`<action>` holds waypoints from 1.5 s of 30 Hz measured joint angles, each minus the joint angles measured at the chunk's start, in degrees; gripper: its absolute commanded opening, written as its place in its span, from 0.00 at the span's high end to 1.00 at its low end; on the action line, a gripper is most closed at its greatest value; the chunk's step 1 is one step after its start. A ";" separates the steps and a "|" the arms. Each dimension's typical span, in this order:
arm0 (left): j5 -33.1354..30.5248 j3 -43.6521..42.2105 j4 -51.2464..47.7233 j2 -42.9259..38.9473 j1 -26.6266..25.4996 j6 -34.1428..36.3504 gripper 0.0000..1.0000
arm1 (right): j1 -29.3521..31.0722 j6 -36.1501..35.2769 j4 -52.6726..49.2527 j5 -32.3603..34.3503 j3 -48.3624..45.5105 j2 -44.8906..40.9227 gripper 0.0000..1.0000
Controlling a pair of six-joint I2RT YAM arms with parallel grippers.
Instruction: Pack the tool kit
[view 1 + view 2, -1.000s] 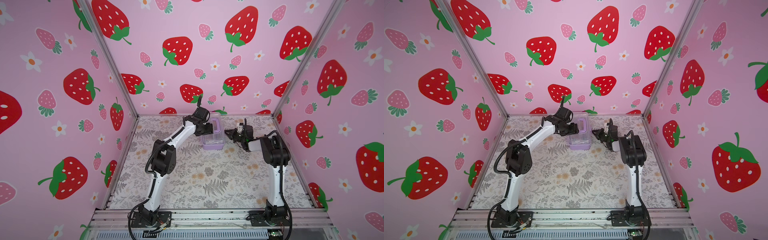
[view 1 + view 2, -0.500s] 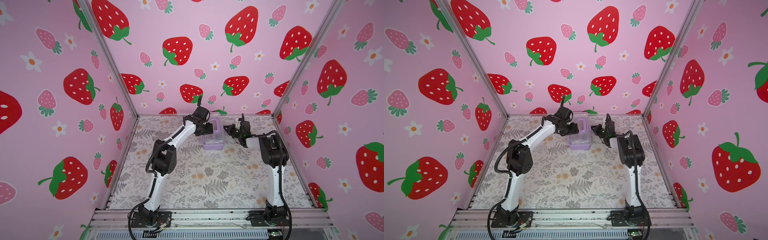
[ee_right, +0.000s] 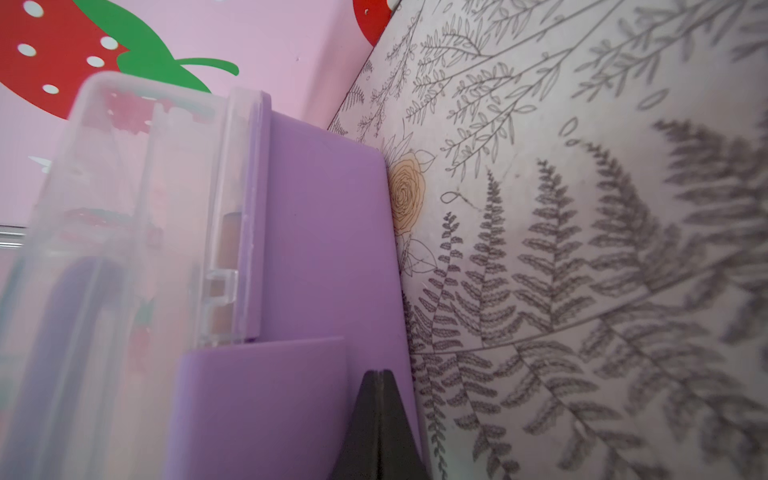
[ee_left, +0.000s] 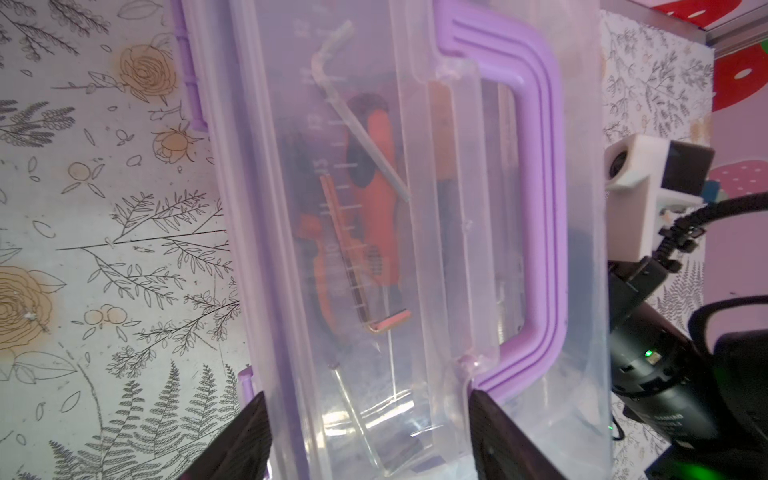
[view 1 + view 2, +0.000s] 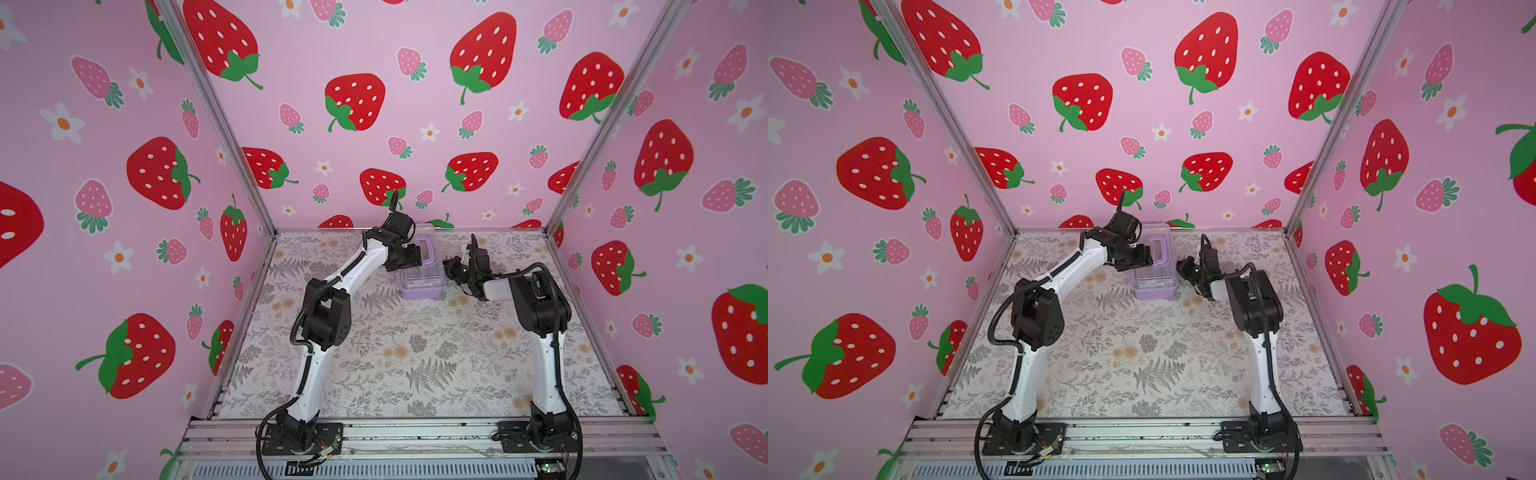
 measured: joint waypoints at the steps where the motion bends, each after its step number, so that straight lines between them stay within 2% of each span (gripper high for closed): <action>1: 0.00 0.02 -0.02 0.00 0.00 0.04 0.25 | 0.00 -0.04 0.00 -0.02 -0.35 -0.28 0.97; 8: -0.52 0.11 -0.28 -0.31 0.00 1.07 0.25 | 0.98 -1.92 -1.55 0.24 -7.74 -6.73 0.92; 14: -2.16 -4.22 0.00 -3.91 0.70 1.68 0.21 | 3.10 -3.87 0.04 0.68 -19.54 -18.51 0.90; 19: -0.83 -11.43 1.95 -12.41 1.09 1.46 0.18 | 5.29 -4.24 3.78 -0.24 -29.99 -28.06 0.87; 24: -0.66 -19.15 5.95 -24.46 1.25 1.16 0.16 | 5.73 -6.99 1.95 1.18 -36.65 -38.05 0.82; 26: -0.59 -22.97 8.07 -29.86 1.51 0.98 0.16 | 5.62 -8.87 -0.42 2.78 -38.36 -43.12 0.75; 30: -2.62 -34.12 12.94 -43.04 2.27 0.37 0.13 | 5.60 -13.92 -7.67 8.44 -40.24 -55.98 0.49; 32: -4.48 -40.57 15.65 -49.79 2.56 -0.13 0.10 | 5.64 -17.00 -11.50 12.26 -40.74 -63.23 0.25; 33: -5.84 -44.37 17.25 -53.79 2.69 -0.48 0.09 | 5.66 -18.49 -12.98 14.36 -41.07 -66.77 0.00; 37: -12.37 -59.23 23.61 -69.55 2.89 -1.75 0.01 | 5.60 -23.45 -17.66 24.70 -43.80 -82.01 0.01; 45: -24.15 -85.26 40.33 -94.42 2.93 -1.31 0.01 | 5.60 -26.43 -23.50 44.19 -50.34 -101.48 0.01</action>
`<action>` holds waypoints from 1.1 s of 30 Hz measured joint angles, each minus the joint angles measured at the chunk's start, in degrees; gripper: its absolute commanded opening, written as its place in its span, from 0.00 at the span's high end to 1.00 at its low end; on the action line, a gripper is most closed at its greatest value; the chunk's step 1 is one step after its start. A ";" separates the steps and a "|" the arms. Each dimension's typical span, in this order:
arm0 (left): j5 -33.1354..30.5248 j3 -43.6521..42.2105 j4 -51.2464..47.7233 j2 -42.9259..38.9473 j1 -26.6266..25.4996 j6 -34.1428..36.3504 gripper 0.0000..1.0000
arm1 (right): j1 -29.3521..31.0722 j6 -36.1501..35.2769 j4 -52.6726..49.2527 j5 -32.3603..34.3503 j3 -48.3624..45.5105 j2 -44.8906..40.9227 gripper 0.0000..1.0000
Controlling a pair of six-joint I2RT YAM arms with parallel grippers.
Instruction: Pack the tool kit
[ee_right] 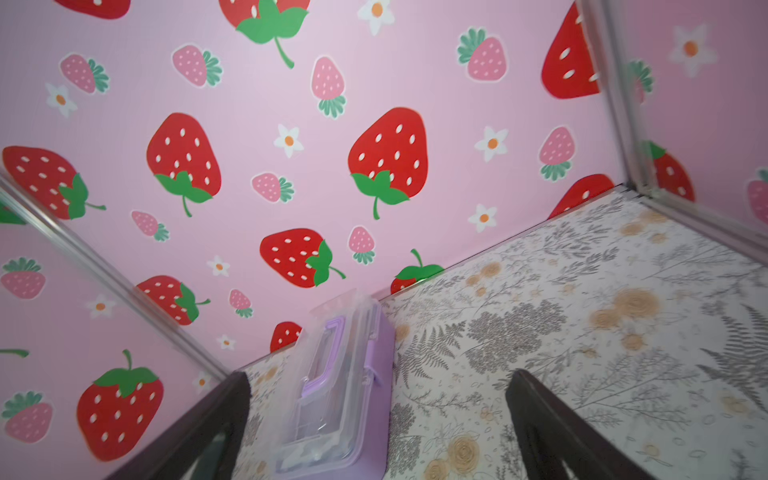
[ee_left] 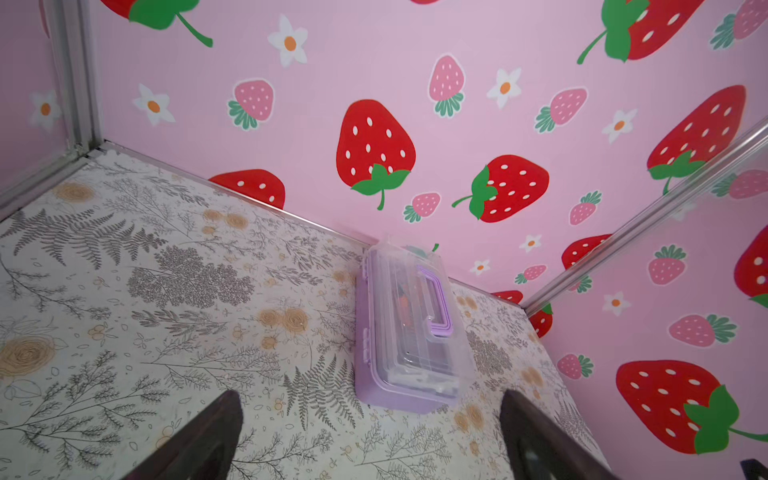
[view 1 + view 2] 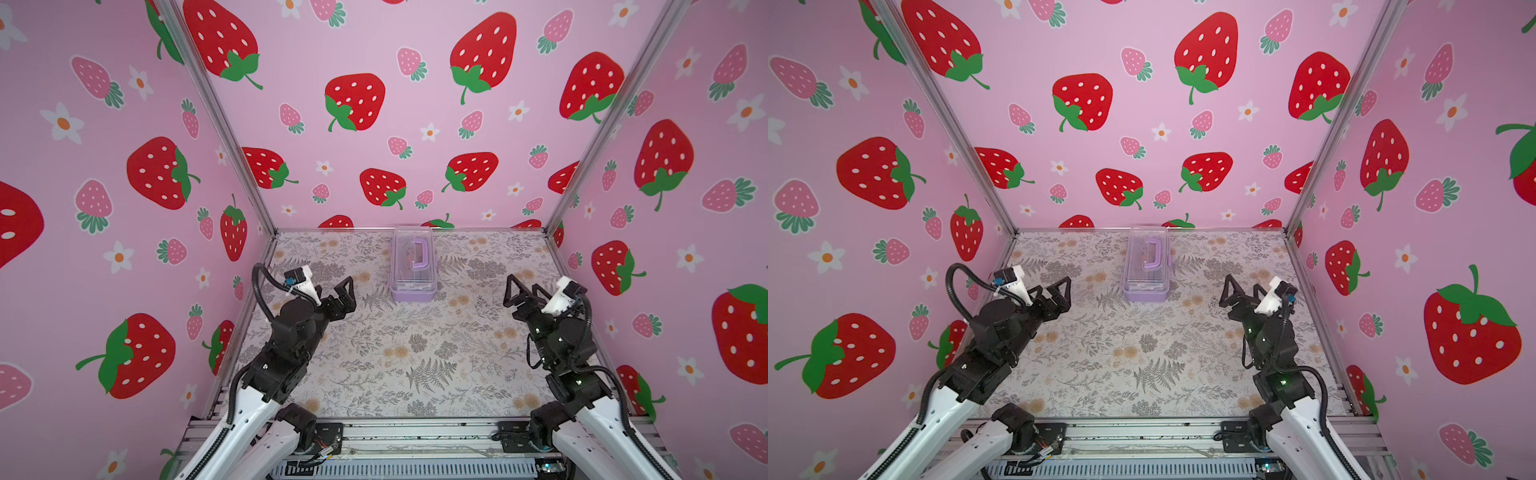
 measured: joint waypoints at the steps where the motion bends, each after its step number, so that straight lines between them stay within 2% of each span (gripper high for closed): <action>1: -0.72 -2.45 2.08 -1.49 0.00 0.76 0.01 | 0.00 -0.83 0.04 1.77 -0.76 -1.36 0.01; 4: -2.40 -9.77 7.96 -4.68 0.00 4.94 0.01 | 0.00 -9.35 2.69 5.49 -4.52 -4.92 0.01; 6: -3.98 -12.79 9.11 -5.05 0.00 7.76 0.01 | -0.09 -18.80 2.80 4.39 -6.69 -6.69 0.01; 8: -6.97 -14.34 8.94 -4.48 -0.02 10.12 0.01 | -0.09 -25.03 2.08 3.78 -7.54 -7.85 0.01; 11: -11.87 -16.63 10.12 -2.89 0.00 13.20 0.01 | -0.09 -30.71 2.14 3.87 -8.48 -9.18 0.01; 15: -15.72 -22.05 14.43 -0.20 0.00 16.81 0.01 | -0.09 -32.81 4.11 4.57 -11.43 -8.90 0.01; 19: -17.40 -23.93 17.90 4.55 0.81 19.52 0.01 | -0.09 -32.70 7.63 5.20 -14.91 -4.48 0.01; 28: -13.18 -20.46 27.17 20.09 10.12 24.87 0.01 | -0.15 -33.92 17.18 10.54 -17.31 12.66 0.01; 33: -12.15 -19.50 32.79 29.46 13.42 25.03 0.01 | -3.08 -33.46 23.91 12.26 -18.10 22.12 0.01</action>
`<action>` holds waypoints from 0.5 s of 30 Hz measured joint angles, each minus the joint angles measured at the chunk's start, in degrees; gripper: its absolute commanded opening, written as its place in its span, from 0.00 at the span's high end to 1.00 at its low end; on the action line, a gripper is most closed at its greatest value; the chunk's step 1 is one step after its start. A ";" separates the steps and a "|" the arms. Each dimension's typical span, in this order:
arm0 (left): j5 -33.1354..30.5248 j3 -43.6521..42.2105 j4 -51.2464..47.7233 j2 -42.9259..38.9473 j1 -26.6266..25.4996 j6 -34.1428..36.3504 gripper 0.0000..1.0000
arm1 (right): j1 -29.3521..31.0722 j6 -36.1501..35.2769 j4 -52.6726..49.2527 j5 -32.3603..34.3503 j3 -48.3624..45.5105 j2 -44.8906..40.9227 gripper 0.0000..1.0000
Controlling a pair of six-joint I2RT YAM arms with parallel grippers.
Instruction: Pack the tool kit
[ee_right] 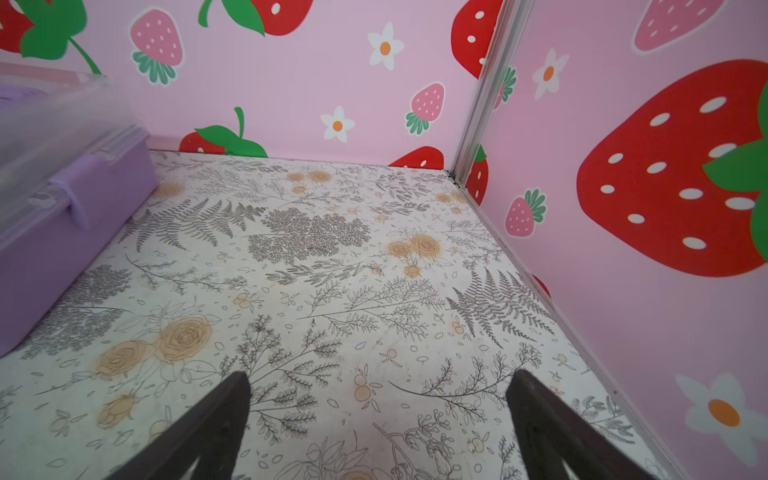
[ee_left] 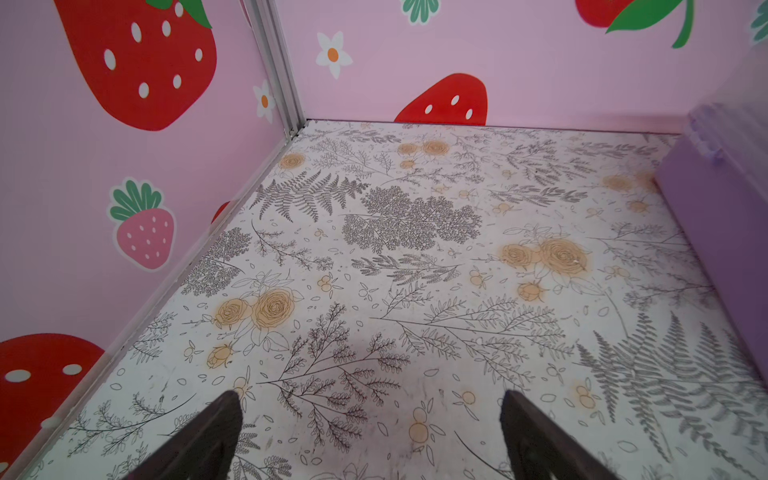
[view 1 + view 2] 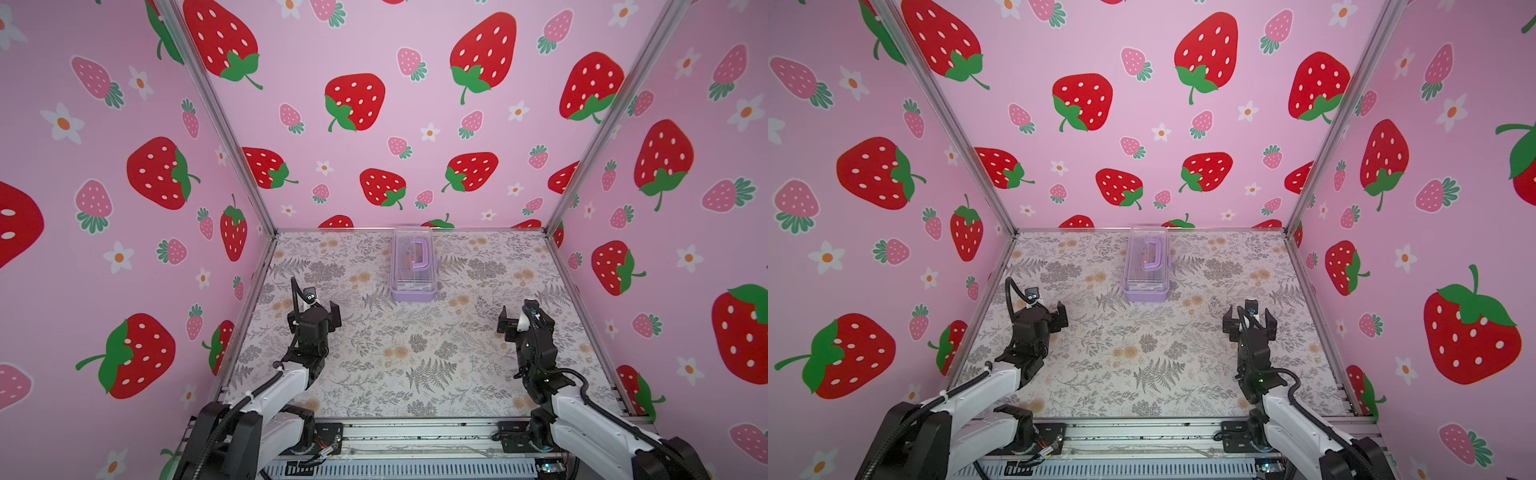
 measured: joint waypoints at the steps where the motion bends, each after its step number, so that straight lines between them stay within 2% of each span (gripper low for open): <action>1: 0.09 0.00 1.01 1.55 0.28 0.00 0.01 | -0.98 0.22 1.51 -0.11 0.00 1.99 0.01; 6: 1.86 0.52 5.73 8.33 1.49 -0.04 0.01 | -4.98 1.62 5.07 -1.09 0.55 11.28 0.01; 11: 4.33 6.99 4.94 14.36 3.30 1.66 0.01 | -7.48 1.84 6.97 -3.96 6.47 20.79 0.01; 13: 5.73 7.74 8.13 16.24 4.07 2.82 0.01 | -8.66 1.79 7.91 -6.05 9.57 24.57 0.01; 15: 7.80 6.47 15.89 20.46 6.19 2.69 0.01 | -9.77 1.77 9.49 -8.35 12.00 27.85 0.01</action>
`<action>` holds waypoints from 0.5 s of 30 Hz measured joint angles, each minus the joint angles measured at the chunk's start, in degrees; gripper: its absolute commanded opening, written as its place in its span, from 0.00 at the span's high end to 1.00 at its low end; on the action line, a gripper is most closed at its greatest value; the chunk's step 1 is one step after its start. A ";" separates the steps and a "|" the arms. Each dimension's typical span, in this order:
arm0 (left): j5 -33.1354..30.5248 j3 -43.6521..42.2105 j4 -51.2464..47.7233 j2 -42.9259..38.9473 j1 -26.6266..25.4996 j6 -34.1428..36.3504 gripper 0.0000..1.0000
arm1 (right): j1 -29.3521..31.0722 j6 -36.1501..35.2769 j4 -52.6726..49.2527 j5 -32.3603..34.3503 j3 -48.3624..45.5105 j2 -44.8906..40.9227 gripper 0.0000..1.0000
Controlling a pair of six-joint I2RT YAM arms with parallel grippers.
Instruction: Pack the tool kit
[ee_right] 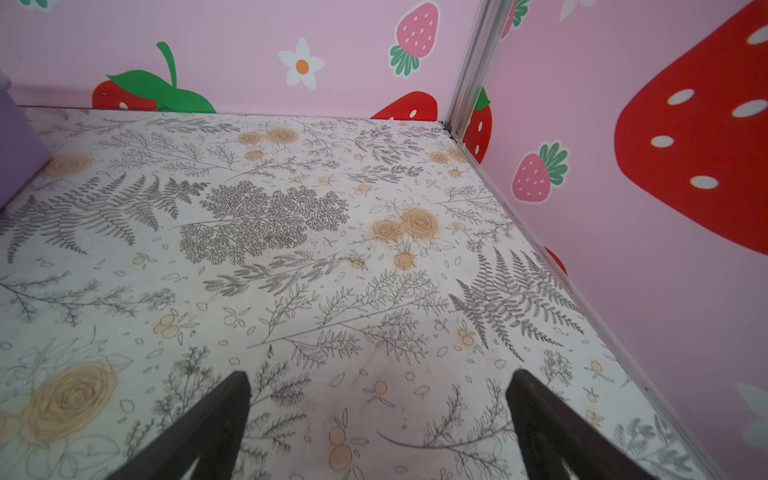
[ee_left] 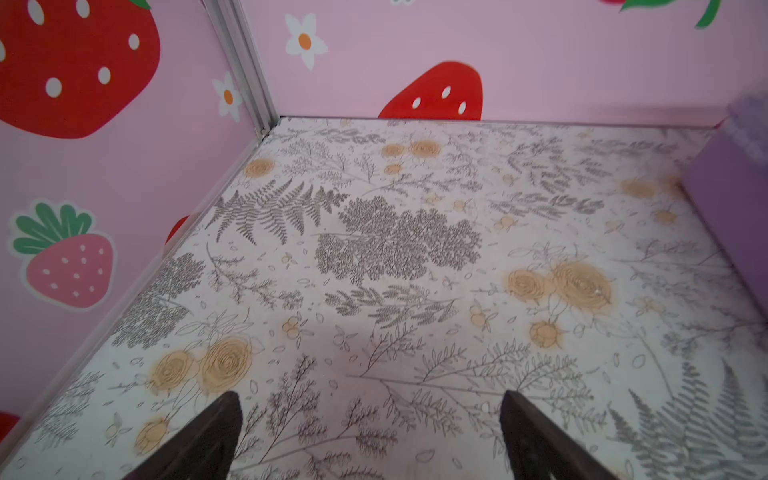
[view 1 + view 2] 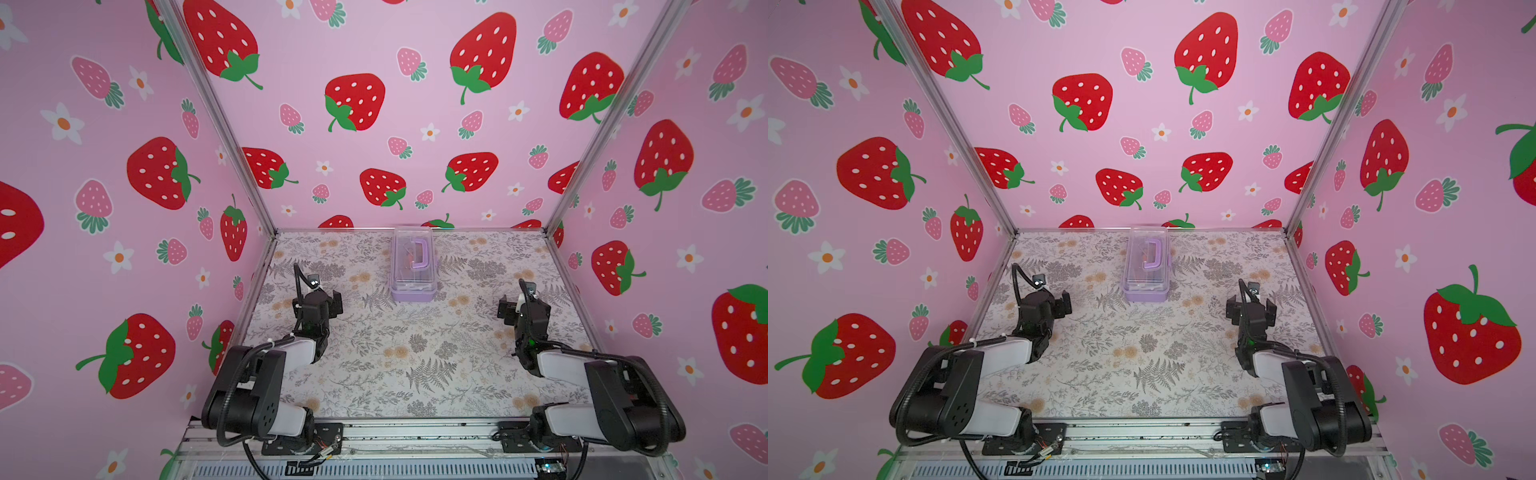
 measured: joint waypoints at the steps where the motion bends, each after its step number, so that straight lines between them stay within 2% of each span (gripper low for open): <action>1: 0.96 -0.50 0.79 1.49 1.55 -0.48 0.01 | -0.46 0.00 0.94 -1.11 0.68 1.16 0.01; 5: 4.26 -1.66 0.70 2.80 5.97 -1.75 0.01 | -3.80 0.11 1.66 -8.11 2.75 4.15 0.01; 9: 6.75 -1.57 1.46 2.78 6.01 -2.34 0.01 | -9.33 1.79 2.12 -16.74 3.19 4.63 0.01; 15: 7.89 -1.55 1.44 2.78 5.99 -2.51 0.01 | -21.66 9.16 4.09 -30.10 4.15 9.77 0.01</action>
